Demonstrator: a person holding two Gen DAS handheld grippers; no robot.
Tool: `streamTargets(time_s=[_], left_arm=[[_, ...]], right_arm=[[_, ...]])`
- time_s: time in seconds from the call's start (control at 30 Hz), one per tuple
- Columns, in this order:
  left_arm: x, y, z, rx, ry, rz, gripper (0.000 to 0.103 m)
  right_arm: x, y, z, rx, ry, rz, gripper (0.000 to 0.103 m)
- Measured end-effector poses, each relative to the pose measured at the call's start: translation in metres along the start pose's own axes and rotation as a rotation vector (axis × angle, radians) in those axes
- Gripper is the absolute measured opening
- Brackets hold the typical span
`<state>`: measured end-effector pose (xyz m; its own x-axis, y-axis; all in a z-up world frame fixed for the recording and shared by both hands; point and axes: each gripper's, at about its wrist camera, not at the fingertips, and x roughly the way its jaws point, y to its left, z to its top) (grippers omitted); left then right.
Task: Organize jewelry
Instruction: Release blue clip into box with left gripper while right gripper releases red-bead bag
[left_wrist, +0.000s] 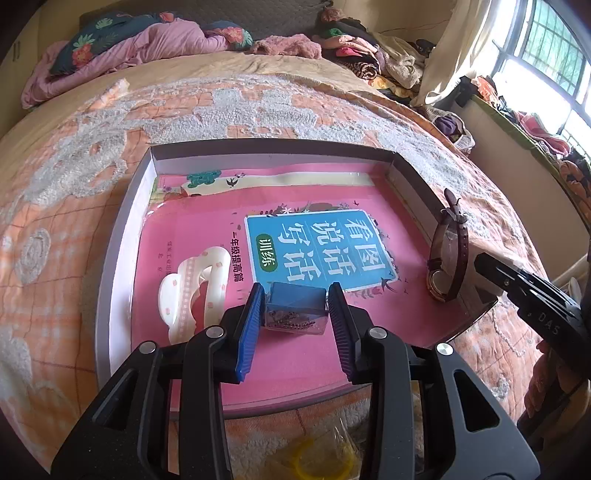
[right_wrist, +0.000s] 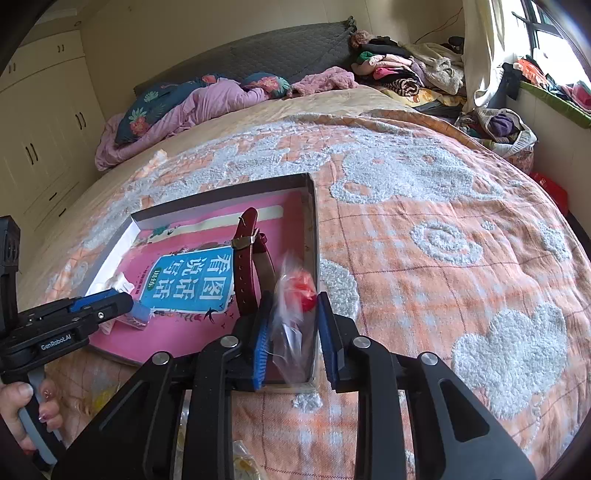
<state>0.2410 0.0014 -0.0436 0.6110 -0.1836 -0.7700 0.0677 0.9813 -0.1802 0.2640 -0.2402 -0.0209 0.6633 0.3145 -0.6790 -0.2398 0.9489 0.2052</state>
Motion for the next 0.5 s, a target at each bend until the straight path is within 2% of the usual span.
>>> streamTargets(time_s=[0.07, 0.1, 0.2, 0.43, 0.5], left_arm=[[0.000, 0.000, 0.000, -0.002, -0.002, -0.003, 0.031], [-0.001, 0.000, 0.000, -0.001, -0.004, -0.002, 0.037], [-0.006, 0.001, 0.000, 0.000, -0.015, 0.006, 0.049], [-0.034, 0.004, 0.001, -0.011, -0.067, 0.016, 0.069], [-0.046, 0.005, 0.002, -0.015, -0.086, 0.024, 0.079]], right_arm=[[-0.003, 0.000, 0.000, 0.006, -0.003, 0.011, 0.035], [-0.006, 0.000, 0.000, 0.011, -0.007, 0.019, 0.038], [-0.018, 0.000, 0.000, 0.019, -0.025, 0.045, 0.046], [-0.057, 0.000, 0.001, 0.039, -0.098, 0.090, 0.070], [-0.071, 0.001, 0.001, 0.043, -0.124, 0.107, 0.076]])
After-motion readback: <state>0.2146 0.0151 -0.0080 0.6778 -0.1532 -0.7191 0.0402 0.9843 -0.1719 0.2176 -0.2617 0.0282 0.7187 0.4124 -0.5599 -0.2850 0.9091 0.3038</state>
